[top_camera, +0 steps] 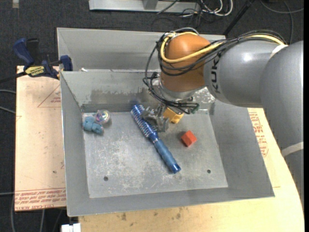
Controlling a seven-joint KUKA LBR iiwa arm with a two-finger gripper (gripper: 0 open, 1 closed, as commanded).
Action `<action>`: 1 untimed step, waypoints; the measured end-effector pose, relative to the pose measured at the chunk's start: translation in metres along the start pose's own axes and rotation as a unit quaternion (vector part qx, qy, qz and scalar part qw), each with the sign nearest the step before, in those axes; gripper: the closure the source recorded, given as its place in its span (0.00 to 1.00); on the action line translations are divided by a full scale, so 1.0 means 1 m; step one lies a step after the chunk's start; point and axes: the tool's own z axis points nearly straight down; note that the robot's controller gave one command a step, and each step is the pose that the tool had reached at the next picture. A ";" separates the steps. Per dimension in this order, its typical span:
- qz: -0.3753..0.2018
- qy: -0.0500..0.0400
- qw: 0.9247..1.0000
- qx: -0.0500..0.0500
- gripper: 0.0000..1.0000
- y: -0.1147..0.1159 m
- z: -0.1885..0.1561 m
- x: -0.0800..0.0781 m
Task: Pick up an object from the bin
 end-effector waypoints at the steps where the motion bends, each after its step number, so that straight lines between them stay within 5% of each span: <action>1: -0.021 0.006 1.000 -0.003 1.00 0.023 -0.140 0.005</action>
Offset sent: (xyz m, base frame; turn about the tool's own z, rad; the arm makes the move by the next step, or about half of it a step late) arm -0.0255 0.0086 0.1337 -0.0452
